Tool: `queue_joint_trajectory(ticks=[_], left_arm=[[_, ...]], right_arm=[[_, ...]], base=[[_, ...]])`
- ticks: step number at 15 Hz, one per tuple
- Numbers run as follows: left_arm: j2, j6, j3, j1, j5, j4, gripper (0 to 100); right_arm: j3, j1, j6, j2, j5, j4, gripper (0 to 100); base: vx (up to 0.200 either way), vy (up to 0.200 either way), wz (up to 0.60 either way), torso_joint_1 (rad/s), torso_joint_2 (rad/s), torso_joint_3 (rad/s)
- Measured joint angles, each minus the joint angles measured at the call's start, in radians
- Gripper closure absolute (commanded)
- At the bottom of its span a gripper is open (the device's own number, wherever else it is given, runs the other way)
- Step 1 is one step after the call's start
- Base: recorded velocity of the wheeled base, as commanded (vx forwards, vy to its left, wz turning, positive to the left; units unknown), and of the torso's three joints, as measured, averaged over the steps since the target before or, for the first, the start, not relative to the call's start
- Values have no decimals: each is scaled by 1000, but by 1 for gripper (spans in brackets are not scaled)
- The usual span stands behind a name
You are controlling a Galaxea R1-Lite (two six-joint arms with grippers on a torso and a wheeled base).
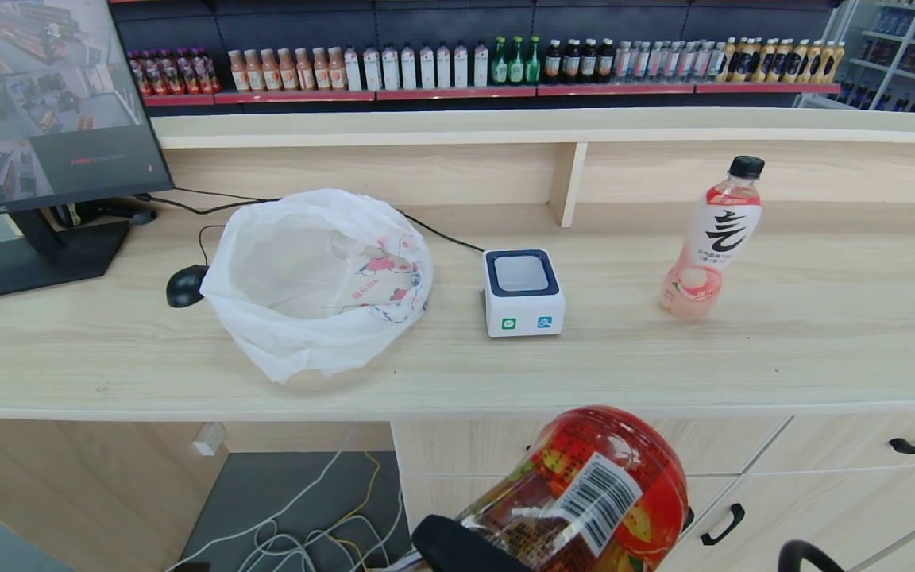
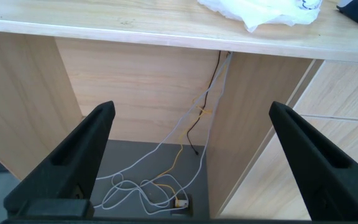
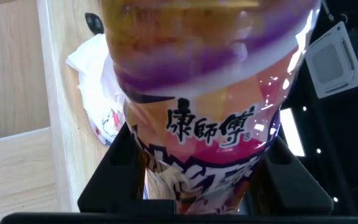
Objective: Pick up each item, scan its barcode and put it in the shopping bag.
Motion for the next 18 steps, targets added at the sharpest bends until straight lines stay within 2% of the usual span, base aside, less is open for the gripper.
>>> queue_joint_trajectory(ticks=[8,13,18], left_arm=[[0,0,0,0,0,0,0],[0,0,0,0,1,0,0],[0,0,0,3,0,0,0]], right_arm=[[-3,0,9,0,-3,0,100],[-13,0,41,6,-42,0,100],[-29,0,139,10,-44,0,100]], base=[[0,0,0,0,0,0],[0,0,0,0,0,0],[0,0,0,0,0,0]])
